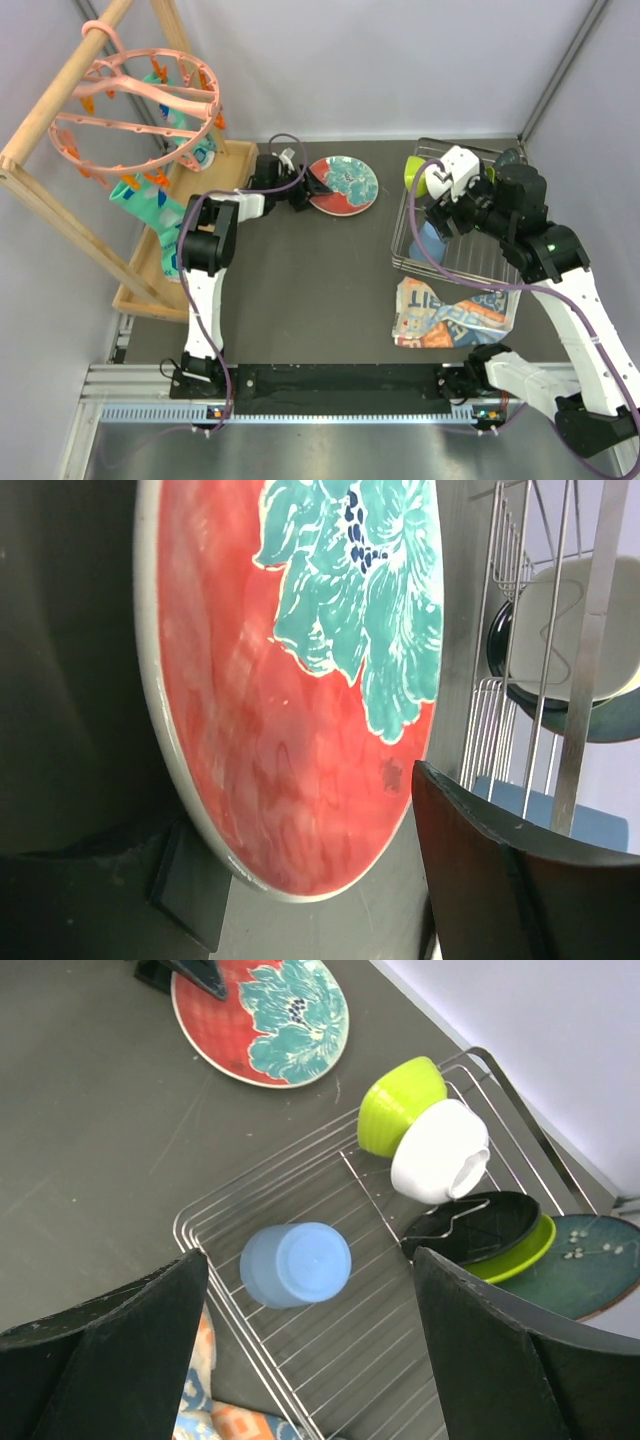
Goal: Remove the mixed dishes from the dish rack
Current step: Place the plate at the center of the board, then pick up the plate from the dish rack.
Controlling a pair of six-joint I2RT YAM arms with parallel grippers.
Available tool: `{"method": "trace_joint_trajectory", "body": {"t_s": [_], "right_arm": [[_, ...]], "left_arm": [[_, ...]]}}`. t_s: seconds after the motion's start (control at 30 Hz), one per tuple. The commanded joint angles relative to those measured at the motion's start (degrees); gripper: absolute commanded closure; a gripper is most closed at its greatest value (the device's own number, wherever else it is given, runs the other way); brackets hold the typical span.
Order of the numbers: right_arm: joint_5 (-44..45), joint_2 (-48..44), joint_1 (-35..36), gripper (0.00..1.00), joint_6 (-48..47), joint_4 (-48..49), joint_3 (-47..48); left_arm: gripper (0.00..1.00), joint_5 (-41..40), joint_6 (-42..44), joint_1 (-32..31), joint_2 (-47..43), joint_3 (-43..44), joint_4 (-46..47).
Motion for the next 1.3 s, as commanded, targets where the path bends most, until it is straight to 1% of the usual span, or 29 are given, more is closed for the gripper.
{"method": "trace_joint_trajectory", "body": {"t_s": [0.0,0.07,0.13,0.17,0.23,0.37,0.53,0.7,0.73,0.83,0.97,1.1,1.13,1.27], "right_arm": [[3.93,-1.25,-0.87,0.15,-0.14,2.84,-0.06],[7.6,-0.47,-0.79,0.15,0.13,3.19,-0.07],[9.47,0.41,-0.79,0.15,0.74,3.28,0.2],[12.69,1.37,-0.79,0.15,1.0,3.45,0.29],[14.39,2.08,-0.79,0.15,1.7,4.33,0.2],[19.74,3.4,-1.05,0.11,2.41,6.87,-0.07],[21.34,7.62,-4.47,0.11,5.39,6.88,2.39],[25.55,11.22,-7.81,0.11,8.29,7.67,4.59],[26.25,12.53,-9.64,0.11,9.95,7.59,5.64],[26.44,14.56,-13.86,0.11,13.12,6.71,8.27],[26.44,17.54,-17.12,0.11,15.59,7.15,9.43],[26.17,21.5,-19.42,0.11,18.49,4.96,12.4],[25.91,22.21,-20.98,0.11,19.28,4.6,12.76],[25.47,25.11,-22.84,0.12,19.72,6.0,12.59]], "left_arm": [[0.29,-0.49,2.9,0.47,-5.19,-0.42,0.31],[0.29,-0.58,3.6,0.47,-5.54,-0.59,-0.48],[0.29,-0.75,4.22,0.47,-5.8,-0.85,-1.27],[0.29,-0.75,4.66,0.55,-6.24,-1.12,-1.54],[0.29,-0.93,5.19,0.73,-6.59,-1.82,-1.98],[0.28,-2.15,7.2,1.17,-8.08,-3.14,-3.21],[0.28,-3.47,9.58,1.78,-9.32,-4.11,-6.37],[0.27,-5.49,12.83,2.22,-11.43,-5.51,-8.31],[0.27,-6.19,13.62,2.31,-11.86,-5.6,-9.53],[0.27,-8.48,16.61,2.31,-13.88,-6.13,-10.85],[0.27,-12.26,20.99,2.31,-16.87,-7.36,-12.34],[0.26,-15.95,23.9,2.31,-19.51,-9.38,-12.44],[0.26,-16.39,24.34,2.31,-20.3,-9.64,-12.44],[0.26,-18.5,27.42,2.31,-22.94,-12.01,-11.83]]}}
